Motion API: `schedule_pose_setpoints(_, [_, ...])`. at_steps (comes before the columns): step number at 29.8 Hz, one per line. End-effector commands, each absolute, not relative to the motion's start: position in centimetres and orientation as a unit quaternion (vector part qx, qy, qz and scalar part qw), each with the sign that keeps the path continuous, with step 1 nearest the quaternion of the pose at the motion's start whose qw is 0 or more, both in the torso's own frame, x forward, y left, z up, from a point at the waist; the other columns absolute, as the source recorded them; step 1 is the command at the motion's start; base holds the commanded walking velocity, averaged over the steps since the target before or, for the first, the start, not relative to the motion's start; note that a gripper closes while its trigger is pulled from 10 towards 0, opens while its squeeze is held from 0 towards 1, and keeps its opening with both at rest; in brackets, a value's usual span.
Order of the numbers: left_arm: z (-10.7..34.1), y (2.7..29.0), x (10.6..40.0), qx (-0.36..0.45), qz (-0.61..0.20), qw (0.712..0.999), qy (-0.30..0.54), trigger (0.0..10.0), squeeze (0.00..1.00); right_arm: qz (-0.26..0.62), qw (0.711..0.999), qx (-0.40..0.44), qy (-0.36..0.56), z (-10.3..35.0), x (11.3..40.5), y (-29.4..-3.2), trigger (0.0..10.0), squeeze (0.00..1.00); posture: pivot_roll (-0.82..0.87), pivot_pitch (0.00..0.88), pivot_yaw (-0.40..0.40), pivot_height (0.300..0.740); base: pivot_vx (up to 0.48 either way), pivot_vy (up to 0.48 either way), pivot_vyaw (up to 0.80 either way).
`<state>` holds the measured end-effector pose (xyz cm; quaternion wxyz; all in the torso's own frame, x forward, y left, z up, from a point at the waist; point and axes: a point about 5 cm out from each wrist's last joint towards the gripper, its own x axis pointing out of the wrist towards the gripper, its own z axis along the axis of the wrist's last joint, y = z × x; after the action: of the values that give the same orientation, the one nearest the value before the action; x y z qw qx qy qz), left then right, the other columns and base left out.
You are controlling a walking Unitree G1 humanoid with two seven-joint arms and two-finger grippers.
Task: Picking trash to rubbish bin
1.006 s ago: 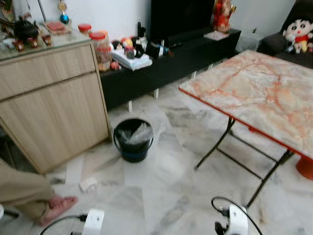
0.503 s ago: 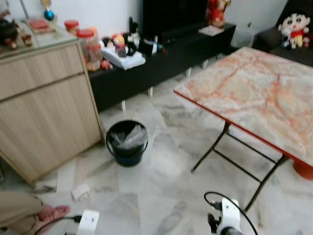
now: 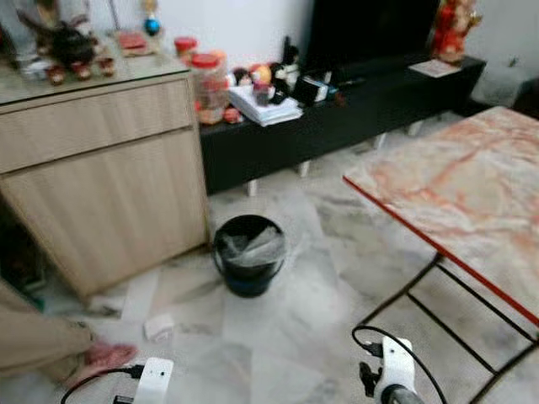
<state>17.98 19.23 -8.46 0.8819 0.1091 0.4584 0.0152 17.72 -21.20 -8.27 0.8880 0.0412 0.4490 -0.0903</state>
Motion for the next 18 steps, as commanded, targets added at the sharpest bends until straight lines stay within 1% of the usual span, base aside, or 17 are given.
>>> schedule_pose_setpoints(1, [-8.59,19.46,17.67,0.113,0.016,0.878,0.465,10.0,0.00,-0.087,0.892,0.043,0.442,-7.97,18.46,-20.97,10.0,0.00,0.22,0.000,-0.081,0.740,0.334,0.000,0.00])
schedule_pose_setpoints(12, [-8.61,19.37,17.64,0.110,0.016,0.878,0.465,10.0,0.00,-0.084,0.892,0.041,0.442,-7.93,18.57,-20.93,10.0,0.00,0.22,0.000,-0.086,0.740,0.321,0.000,0.00])
schedule_pose_setpoints(18, [-8.67,19.35,17.53,0.110,0.015,0.877,0.467,10.0,0.00,-0.077,0.893,0.034,0.443,-7.89,18.70,-20.84,10.0,0.00,0.22,0.000,-0.087,0.740,0.311,0.000,0.76])
